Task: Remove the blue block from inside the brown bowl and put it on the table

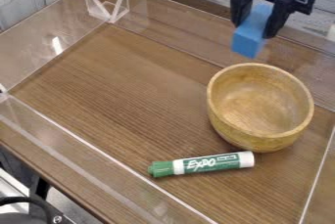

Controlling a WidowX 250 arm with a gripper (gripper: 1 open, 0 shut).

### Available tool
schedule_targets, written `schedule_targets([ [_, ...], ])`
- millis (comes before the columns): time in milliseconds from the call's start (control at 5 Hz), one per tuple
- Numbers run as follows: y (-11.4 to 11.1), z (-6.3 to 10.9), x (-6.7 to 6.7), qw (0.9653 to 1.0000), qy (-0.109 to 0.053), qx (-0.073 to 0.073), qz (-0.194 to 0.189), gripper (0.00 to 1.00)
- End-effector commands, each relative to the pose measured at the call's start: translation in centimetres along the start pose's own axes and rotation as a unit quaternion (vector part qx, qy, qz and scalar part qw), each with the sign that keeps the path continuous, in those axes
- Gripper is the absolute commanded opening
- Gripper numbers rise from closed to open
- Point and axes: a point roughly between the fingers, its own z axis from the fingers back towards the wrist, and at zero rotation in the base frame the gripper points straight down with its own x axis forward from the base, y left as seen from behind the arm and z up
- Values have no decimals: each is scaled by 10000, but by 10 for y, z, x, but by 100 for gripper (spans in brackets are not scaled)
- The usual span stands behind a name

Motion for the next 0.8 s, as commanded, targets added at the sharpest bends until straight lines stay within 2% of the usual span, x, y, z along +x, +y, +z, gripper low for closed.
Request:
schedule_targets([
  [0, -1, 33, 0, 9987, -510, -57, 73, 0],
  [600, -10, 30, -3, 9981, -582, -34, 179, 0],
])
